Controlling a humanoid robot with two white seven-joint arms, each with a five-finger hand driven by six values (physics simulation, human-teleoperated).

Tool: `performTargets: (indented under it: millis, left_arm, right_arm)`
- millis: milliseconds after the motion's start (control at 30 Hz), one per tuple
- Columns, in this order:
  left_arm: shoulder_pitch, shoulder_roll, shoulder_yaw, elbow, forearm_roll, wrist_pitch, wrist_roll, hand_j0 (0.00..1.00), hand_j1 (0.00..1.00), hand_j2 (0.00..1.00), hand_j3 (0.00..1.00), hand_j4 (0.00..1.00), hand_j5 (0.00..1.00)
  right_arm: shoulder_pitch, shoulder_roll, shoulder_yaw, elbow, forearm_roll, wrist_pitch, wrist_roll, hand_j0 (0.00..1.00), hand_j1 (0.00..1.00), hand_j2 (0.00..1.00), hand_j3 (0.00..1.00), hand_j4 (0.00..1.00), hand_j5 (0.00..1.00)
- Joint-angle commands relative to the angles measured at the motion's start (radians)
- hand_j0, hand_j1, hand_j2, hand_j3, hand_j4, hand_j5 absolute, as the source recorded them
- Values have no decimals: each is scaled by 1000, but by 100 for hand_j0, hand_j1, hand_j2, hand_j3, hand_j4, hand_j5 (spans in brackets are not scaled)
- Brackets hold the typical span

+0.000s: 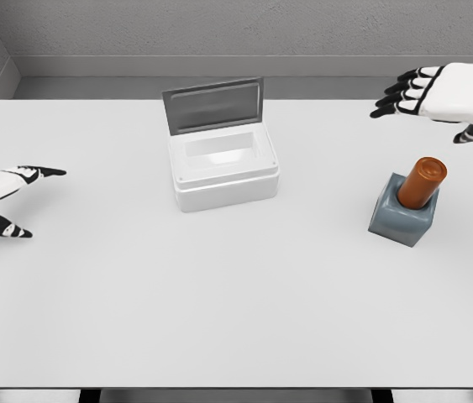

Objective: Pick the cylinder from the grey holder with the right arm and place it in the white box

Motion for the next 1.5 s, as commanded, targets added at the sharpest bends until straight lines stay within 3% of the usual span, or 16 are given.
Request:
performTargets:
  millis: [0, 67, 167, 233, 300, 367, 400, 533, 667, 800, 833, 900, 933, 1067, 1467]
  left_arm:
    - [0, 11, -2, -4, 16, 1, 3, 100, 100, 100, 100, 100, 100]
    - [0, 13, -2, -4, 22, 1, 9, 100, 100, 100, 100, 100, 100]
    - [-2, 22, -44, 5, 151, 1, 10, 100, 100, 100, 100, 100, 100]
    - [-38, -6, -47, -4, 219, 1, 10, 100, 100, 100, 100, 100, 100]
    - [-58, -66, -48, -26, 338, 1, 9, 98, 98, 98, 98, 98, 98]
    - [-58, -67, -83, -116, 486, 1, 4, 97, 97, 97, 97, 97, 97]
    - [-58, -67, -91, -152, 544, 1, 3, 97, 97, 97, 97, 97, 97]
    - [-51, -61, -143, -156, 751, 1, 3, 98, 98, 98, 98, 98, 98]
    - [-70, -66, -163, -149, 877, 1, 6, 98, 98, 98, 98, 98, 98]
    - [-81, -87, -163, -142, 811, 1, 1, 100, 100, 100, 100, 100, 100]
    - [-81, -86, -163, -146, 741, 1, 6, 100, 100, 100, 100, 100, 100]
    - [-81, -55, -163, -70, 563, 1, 3, 100, 100, 100, 100, 100, 100]
    - [-78, -53, -166, -52, 567, 1, 10, 100, 100, 100, 100, 100, 100]
    - [-80, -79, -166, -49, 725, 1, 12, 100, 100, 100, 100, 100, 100]
    - [-83, -119, -168, -52, 740, 1, 10, 100, 100, 100, 100, 100, 100]
  right_arm:
    - [0, 9, -3, 0, -3, 2, 0, 100, 100, 100, 100, 100, 100]
    - [2, 5, -5, 0, -3, 2, 0, 100, 100, 100, 100, 100, 100]
    - [18, -27, -3, 2, -2, 2, 0, 100, 100, 100, 100, 100, 100]
    - [49, -60, -2, 2, 0, 2, 0, 100, 100, 100, 100, 100, 100]
    - [74, -92, 0, 2, 10, 2, 0, 100, 100, 100, 100, 100, 100]
    - [77, -112, 4, 3, 15, 2, 0, 100, 100, 100, 100, 100, 100]
    - [98, -110, 9, 3, 15, 2, 0, 100, 100, 100, 100, 100, 100]
    - [114, -67, 20, 2, 24, 2, 0, 100, 100, 100, 100, 100, 100]
    - [114, -23, 33, 2, 24, 2, 0, 100, 100, 100, 100, 100, 100]
    - [114, -9, 81, 2, 50, 2, 0, 100, 100, 100, 100, 100, 100]
    - [115, -9, 81, 3, 58, 2, 0, 100, 100, 100, 100, 100, 100]
    - [115, -11, 81, 11, 59, 2, 0, 100, 100, 100, 100, 100, 100]
    - [115, -11, 81, 14, 61, 2, 0, 100, 100, 100, 100, 100, 100]
    - [120, -9, 76, 45, 62, 2, 0, 100, 100, 100, 100, 100, 100]
    - [126, -9, 72, 65, 75, 2, 0, 100, 100, 100, 100, 100, 100]
